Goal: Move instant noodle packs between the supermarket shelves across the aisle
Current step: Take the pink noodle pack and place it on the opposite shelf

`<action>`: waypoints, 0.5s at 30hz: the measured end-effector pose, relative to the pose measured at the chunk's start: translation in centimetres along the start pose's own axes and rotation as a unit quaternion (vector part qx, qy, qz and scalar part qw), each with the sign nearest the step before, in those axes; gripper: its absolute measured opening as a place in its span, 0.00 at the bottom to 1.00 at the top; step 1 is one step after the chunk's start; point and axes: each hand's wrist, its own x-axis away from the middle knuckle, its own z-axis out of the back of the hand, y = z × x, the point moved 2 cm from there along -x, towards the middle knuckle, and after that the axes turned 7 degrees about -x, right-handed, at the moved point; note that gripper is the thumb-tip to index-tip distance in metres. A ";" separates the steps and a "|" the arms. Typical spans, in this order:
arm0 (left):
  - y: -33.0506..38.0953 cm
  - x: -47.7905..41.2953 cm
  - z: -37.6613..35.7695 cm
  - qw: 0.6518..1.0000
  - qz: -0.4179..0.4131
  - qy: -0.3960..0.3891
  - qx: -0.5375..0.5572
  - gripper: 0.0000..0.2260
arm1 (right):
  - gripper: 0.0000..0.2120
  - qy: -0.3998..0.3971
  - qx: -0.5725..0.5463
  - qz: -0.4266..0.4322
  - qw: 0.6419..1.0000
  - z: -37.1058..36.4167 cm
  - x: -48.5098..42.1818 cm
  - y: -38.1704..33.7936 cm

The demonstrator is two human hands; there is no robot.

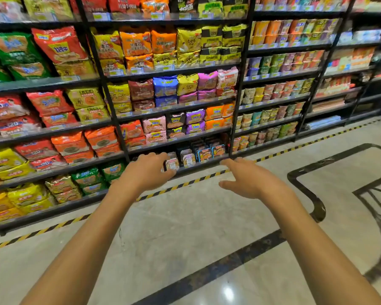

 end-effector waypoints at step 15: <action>3.2 -18.5 2.2 0.993 -0.003 0.115 0.036 0.24 | 0.29 0.113 0.008 -0.017 0.993 8.2 -14.1 8.7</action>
